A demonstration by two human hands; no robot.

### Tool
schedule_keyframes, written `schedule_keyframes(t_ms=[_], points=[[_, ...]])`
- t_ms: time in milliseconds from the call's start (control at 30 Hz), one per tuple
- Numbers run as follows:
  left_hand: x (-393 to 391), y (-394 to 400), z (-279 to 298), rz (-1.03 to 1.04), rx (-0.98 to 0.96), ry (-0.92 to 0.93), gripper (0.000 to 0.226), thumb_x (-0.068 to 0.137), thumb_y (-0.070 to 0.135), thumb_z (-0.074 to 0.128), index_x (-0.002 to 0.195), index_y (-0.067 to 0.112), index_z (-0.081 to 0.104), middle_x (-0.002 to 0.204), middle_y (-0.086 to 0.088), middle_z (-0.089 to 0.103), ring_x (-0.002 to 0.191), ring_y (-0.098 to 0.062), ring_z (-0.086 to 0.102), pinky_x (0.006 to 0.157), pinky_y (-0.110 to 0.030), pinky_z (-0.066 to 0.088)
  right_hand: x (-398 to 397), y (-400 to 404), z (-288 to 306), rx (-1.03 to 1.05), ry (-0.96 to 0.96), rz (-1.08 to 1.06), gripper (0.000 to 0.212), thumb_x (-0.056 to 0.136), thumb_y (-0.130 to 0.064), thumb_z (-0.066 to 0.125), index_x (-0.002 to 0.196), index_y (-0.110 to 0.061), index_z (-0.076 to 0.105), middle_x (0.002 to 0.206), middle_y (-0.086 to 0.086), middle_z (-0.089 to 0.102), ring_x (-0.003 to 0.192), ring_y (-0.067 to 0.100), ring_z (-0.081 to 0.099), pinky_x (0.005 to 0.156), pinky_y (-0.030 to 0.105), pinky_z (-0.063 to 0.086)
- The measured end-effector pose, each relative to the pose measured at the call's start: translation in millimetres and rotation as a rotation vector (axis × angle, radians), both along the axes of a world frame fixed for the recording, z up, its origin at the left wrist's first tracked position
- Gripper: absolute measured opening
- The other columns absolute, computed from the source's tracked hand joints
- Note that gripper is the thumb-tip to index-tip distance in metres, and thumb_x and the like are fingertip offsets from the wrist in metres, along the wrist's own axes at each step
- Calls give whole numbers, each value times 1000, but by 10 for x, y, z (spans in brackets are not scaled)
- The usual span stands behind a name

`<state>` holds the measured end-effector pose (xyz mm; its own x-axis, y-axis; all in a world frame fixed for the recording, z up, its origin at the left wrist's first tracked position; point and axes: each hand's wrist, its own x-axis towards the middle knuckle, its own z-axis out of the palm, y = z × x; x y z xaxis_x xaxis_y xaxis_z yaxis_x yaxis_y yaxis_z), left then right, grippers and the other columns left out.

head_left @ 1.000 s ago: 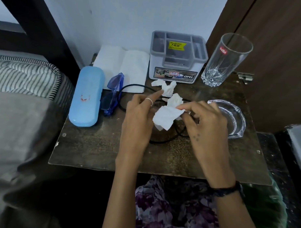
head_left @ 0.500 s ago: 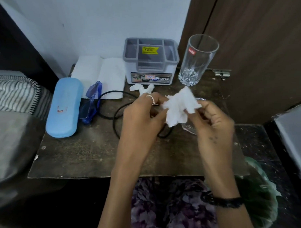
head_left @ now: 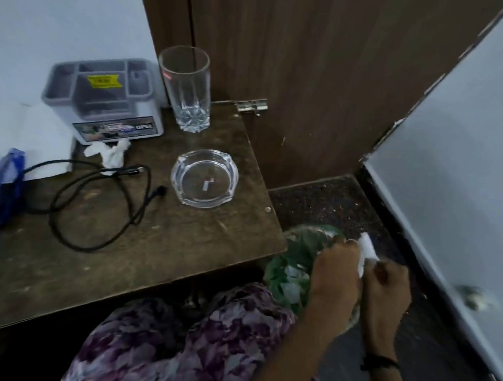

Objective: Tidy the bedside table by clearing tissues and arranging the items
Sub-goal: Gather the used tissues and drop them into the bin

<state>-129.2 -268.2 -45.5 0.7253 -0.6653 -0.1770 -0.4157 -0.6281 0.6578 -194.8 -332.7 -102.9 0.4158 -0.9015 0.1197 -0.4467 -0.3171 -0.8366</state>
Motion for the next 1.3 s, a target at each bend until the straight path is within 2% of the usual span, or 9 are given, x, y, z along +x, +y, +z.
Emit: schedule_keyframes(t_ms=[100,167,300,567,767,867,967,1100,1300], points=[[-15,-113,-467,-12,166,199,24,97,10,41,114,-1,54,117,-22,61,107,-34,60,84,-39,48,-56,-117,-523,-10,247,90,12,89,-13,57,80,-6,61,89,15,56,74,22,49,67,29,35],[-19,-83,-730,25,249,263,26,97,7,38,118,0,52,120,-21,60,110,-33,58,87,-37,47,-92,-216,-852,95,456,230,11,90,-15,55,88,-11,64,95,18,64,80,27,59,70,38,48],[29,-28,-911,29,334,305,27,95,2,38,117,-1,53,123,-21,58,114,-34,55,93,-39,44,-105,-260,-1033,236,693,316,23,89,-14,56,108,-3,64,104,22,67,93,36,62,78,42,50],[73,94,-108,38,112,127,30,96,0,31,123,5,44,117,-20,57,108,-35,58,83,-41,48,186,56,9,-102,367,253,14,88,-6,53,93,-9,66,69,8,62,57,25,55,52,28,39],[281,737,830,251,-217,-250,28,96,12,39,124,15,44,110,-9,58,90,-29,63,68,-35,46,664,670,1179,-137,-98,412,16,89,-18,54,97,-28,64,73,-17,61,68,0,59,62,18,44],[586,1271,1052,456,-380,-334,25,92,11,45,114,17,54,100,-7,65,85,-27,64,72,-40,49,1091,1157,1478,-168,-187,572,14,89,-20,57,96,-27,66,77,-16,65,68,5,63,67,22,49],[989,1852,963,656,-358,-443,21,89,13,47,105,17,61,95,-6,69,86,-24,64,72,-39,47,1542,1651,1498,-198,-162,776,12,87,-23,56,93,-22,66,85,-5,73,78,16,67,68,37,52],[1634,2513,562,857,-157,-486,26,89,10,48,108,12,65,109,-12,67,99,-30,61,79,-39,46,2111,2114,1298,-379,57,929,14,90,-24,54,93,-20,67,95,1,71,90,23,64,65,32,46],[2206,2947,139,739,137,-364,32,87,10,54,117,17,64,109,-20,60,104,-37,55,73,-44,45,2727,2335,923,-516,371,951,22,86,-28,60,91,-7,66,98,13,68,97,32,61,64,31,35]])
